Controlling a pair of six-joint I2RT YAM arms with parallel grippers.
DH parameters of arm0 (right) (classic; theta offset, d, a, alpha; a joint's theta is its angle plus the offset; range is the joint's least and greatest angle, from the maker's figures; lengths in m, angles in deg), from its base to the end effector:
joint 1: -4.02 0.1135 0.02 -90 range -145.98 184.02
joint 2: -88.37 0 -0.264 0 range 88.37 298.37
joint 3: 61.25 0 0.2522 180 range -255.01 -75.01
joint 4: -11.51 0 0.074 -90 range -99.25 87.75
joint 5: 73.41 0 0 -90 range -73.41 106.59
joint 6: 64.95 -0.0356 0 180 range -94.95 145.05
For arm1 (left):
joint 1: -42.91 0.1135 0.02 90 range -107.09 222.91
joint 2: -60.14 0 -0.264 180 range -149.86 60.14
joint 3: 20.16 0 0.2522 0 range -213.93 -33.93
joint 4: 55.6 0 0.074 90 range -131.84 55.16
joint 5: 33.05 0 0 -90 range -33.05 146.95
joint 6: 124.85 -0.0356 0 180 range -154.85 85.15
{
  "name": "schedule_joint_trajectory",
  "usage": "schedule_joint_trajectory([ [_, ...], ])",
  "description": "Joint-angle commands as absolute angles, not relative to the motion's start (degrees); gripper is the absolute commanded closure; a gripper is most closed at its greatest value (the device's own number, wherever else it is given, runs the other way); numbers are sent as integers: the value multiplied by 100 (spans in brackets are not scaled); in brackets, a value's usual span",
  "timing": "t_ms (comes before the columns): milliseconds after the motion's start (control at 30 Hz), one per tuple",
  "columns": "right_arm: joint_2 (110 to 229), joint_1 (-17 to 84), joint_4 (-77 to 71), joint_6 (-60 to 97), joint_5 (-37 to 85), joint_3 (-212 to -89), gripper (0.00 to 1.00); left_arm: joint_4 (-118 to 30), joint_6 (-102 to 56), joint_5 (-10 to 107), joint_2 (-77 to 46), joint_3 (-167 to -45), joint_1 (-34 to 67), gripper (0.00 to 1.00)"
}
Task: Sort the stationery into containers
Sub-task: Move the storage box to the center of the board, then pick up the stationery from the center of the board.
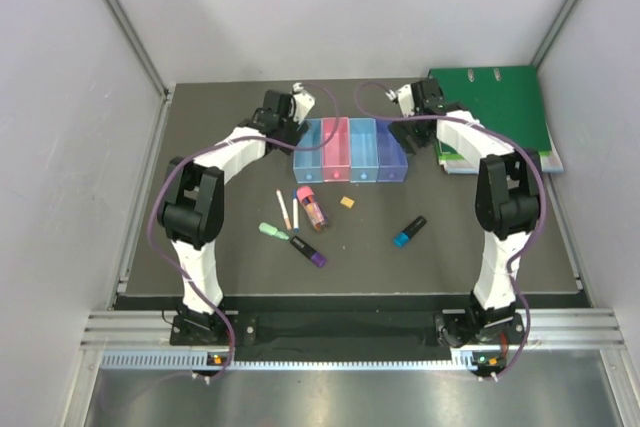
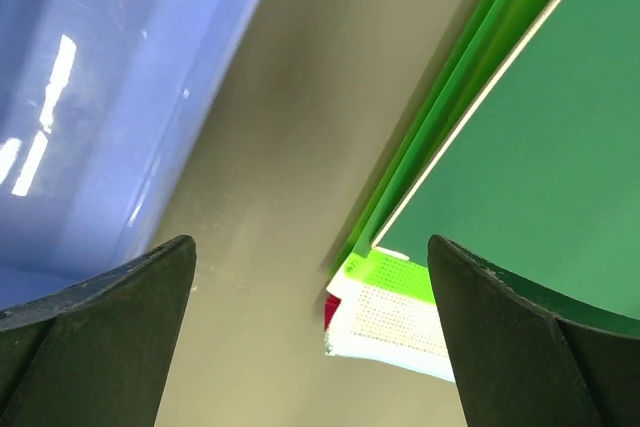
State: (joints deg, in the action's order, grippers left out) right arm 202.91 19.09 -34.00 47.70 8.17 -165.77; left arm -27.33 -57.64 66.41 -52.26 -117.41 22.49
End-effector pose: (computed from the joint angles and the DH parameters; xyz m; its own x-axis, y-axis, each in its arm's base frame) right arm 0.4260 0.1093 0.2197 -0.6664 -0.5740 -0.4758 -0.4701 0.8189 -0.3294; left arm 0.4175 -0.1492 0.2167 -0.5039 0.5953 -0.6259 0.4637 0.7978 0.3855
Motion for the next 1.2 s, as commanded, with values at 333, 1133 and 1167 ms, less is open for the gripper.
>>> schedule_joint_trajectory([
  [333,18796,1879,-4038,4955,1593,-16878,0,-2330,-5771,6803,-4332,-12130,2533,25],
  [1133,18188,4172,-4260,5985,2548,-15463,8,-740,-6298,6865,-219,-10212,2516,13],
  [1167,18258,4208,-4225,5977,2530,-15481,7,-677,-6315,6777,-148,-10230,2524,12],
])
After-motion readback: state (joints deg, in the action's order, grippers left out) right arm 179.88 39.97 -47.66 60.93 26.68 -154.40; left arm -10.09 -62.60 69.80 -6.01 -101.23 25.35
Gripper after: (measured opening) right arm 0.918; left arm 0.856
